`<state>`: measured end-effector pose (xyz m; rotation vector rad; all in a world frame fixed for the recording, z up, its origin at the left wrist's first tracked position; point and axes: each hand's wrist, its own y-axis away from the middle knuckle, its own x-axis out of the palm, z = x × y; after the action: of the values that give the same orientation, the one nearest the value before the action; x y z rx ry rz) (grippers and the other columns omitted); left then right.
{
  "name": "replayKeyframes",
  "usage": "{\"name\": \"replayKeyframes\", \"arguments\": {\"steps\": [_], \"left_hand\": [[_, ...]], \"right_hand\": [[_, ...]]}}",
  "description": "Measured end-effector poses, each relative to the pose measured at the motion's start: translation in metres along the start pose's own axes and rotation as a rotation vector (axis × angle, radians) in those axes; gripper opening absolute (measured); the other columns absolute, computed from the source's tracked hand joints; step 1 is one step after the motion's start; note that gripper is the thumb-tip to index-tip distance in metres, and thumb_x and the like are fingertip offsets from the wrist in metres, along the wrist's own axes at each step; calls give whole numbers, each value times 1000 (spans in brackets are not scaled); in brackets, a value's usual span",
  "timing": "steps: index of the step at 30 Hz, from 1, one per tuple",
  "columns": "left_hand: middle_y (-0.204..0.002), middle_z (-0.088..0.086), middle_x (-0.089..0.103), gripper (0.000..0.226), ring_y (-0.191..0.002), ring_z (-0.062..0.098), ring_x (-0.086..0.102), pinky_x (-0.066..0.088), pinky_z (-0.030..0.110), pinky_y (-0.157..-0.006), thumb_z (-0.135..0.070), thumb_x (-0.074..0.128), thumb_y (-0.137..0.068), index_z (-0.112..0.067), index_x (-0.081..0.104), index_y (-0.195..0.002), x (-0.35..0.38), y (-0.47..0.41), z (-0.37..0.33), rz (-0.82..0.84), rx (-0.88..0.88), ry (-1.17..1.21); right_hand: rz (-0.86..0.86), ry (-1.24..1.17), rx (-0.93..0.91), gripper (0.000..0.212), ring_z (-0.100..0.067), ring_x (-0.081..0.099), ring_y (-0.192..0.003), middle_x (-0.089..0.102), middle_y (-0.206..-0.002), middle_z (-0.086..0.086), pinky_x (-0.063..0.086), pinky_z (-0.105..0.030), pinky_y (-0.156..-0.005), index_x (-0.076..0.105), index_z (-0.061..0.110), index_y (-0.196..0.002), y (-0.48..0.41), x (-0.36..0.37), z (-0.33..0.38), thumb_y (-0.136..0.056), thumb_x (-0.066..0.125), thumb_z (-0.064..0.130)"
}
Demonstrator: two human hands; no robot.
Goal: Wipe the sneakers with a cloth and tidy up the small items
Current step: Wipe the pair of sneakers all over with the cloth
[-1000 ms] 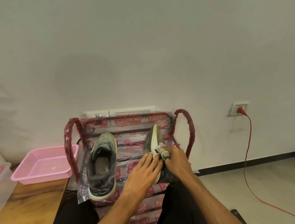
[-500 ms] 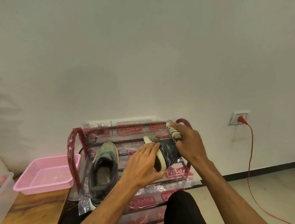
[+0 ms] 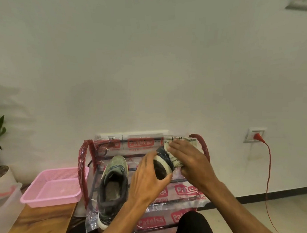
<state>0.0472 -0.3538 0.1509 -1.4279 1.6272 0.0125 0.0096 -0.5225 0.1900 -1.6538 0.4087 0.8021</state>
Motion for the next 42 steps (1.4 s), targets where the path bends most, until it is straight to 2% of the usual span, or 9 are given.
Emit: {"name": "replayKeyframes", "arguments": {"steps": [2, 7, 10, 17, 22, 28, 32, 34, 42], "left_hand": [[-134, -8, 48, 76, -116, 7, 51, 48, 23, -97, -60, 68, -77, -29, 33, -137, 1, 5, 7, 11, 32, -20], [-146, 1, 43, 78, -130, 15, 48, 41, 29, -105, -59, 66, -80, -18, 41, -141, 8, 11, 18, 11, 137, -124], [-139, 7, 50, 78, -122, 21, 56, 49, 34, -98, -53, 73, -75, -17, 42, -137, 15, 15, 21, 11, 197, -156], [-127, 8, 54, 77, -112, 22, 61, 58, 28, -81, -47, 82, -67, -17, 43, -126, 21, 23, 22, -2, 257, -155], [-122, 8, 56, 67, -111, 21, 59, 58, 28, -81, -45, 79, -67, -18, 45, -118, 27, 26, 24, -8, 261, -160], [-117, 2, 52, 59, -104, 15, 56, 51, 21, -81, -41, 81, -68, -21, 44, -109, 25, 19, 28, -7, 219, -130], [-105, -12, 40, 58, -94, 1, 34, 37, 12, -78, -41, 79, -70, -24, 41, -111, 14, 12, 29, -11, 176, -68], [-107, -13, 39, 56, -95, 0, 32, 35, 13, -81, -41, 77, -72, -22, 43, -113, 12, 10, 28, -3, 185, -67], [-115, 3, 50, 55, -101, 15, 52, 53, 21, -75, -43, 75, -72, -22, 40, -109, 26, 19, 19, 133, 358, -156]], "right_hand": [[20, 44, -73, 67, -27, 60, -118, 67, -122, -11, 34, -46, -105, 68, 6, -118, 6, 6, 3, -54, 85, -10], [33, 124, -147, 63, -26, 61, -118, 67, -121, -11, 30, -47, -107, 69, 6, -117, 8, 10, 6, -57, 89, 2], [33, 139, -190, 59, -26, 61, -118, 67, -121, -11, 30, -46, -108, 69, 7, -118, 11, 9, 5, -62, 88, 7], [128, 161, -325, 53, -23, 59, -120, 66, -123, -9, 29, -42, -111, 67, 9, -121, 18, 7, 2, -70, 83, 11], [202, 157, -394, 48, -21, 63, -114, 69, -117, -5, 30, -36, -109, 71, 12, -113, 4, 1, 5, -68, 84, 14], [257, 178, -377, 45, -22, 62, -112, 69, -115, -4, 39, -36, -107, 70, 13, -113, -11, 9, 12, -70, 85, 15], [245, 151, -429, 45, -24, 61, -116, 68, -119, -7, 41, -40, -106, 68, 11, -117, -16, 7, 8, -74, 80, 10], [263, 134, -460, 46, -24, 59, -118, 67, -121, -6, 43, -42, -107, 67, 12, -119, -18, 5, 3, -74, 79, 9], [489, 219, -398, 40, -20, 57, -115, 67, -117, -1, 37, -40, -109, 68, 19, -113, -31, 14, -1, -76, 80, 28]]}}
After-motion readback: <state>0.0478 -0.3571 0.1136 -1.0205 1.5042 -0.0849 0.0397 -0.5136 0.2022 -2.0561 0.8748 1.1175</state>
